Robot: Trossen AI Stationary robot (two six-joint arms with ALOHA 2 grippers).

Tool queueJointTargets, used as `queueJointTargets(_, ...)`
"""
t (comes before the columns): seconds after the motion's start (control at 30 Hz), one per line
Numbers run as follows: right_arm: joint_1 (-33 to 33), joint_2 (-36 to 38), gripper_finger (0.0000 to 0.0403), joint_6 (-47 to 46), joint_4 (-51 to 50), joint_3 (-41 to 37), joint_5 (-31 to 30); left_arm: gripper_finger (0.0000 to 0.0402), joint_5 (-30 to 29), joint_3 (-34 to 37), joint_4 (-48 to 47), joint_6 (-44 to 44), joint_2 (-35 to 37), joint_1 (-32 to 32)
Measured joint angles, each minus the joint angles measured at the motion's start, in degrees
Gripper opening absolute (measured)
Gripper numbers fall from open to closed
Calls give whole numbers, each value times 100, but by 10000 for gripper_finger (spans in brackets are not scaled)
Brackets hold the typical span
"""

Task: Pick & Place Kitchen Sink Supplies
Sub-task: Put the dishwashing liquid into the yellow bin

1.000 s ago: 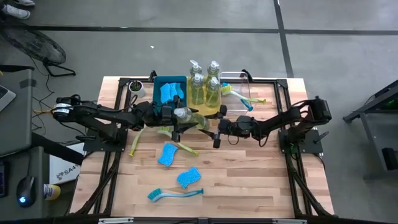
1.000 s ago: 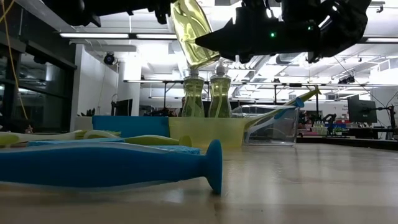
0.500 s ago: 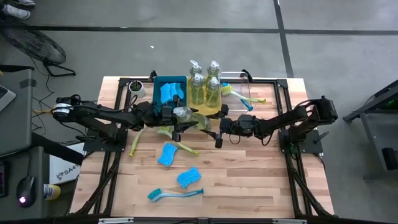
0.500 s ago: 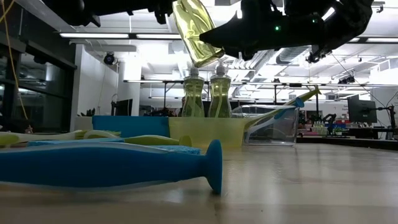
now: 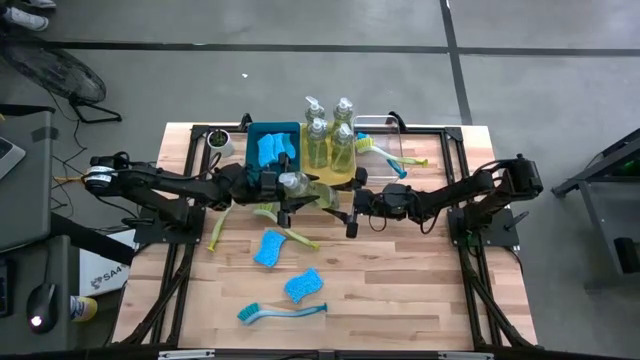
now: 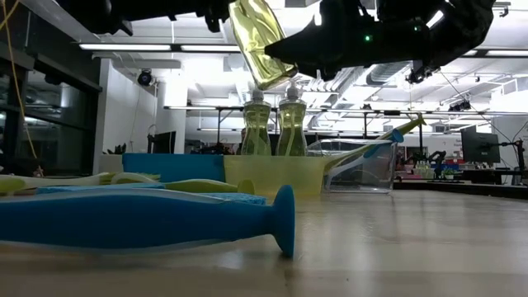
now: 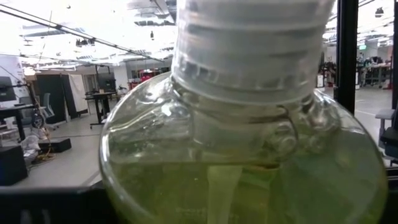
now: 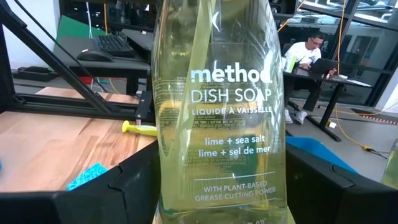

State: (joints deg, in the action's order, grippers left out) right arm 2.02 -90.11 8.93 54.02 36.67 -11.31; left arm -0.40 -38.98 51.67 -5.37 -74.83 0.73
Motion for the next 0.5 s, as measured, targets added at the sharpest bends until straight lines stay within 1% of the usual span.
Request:
queueJointTargets(0.23, 0, -2, 269, -2, 0, -7, 5, 203, -42, 0, -15, -21, 4, 0)
queueJointTargets(0.37, 33, -2, 269, 30, -7, -7, -181, 202, -72, 2, -12, -56, 4, -1)
queueJointTargets(0.5, 28, -2, 269, 48, -11, -7, -160, 201, -152, 7, 5, -136, 4, -4)
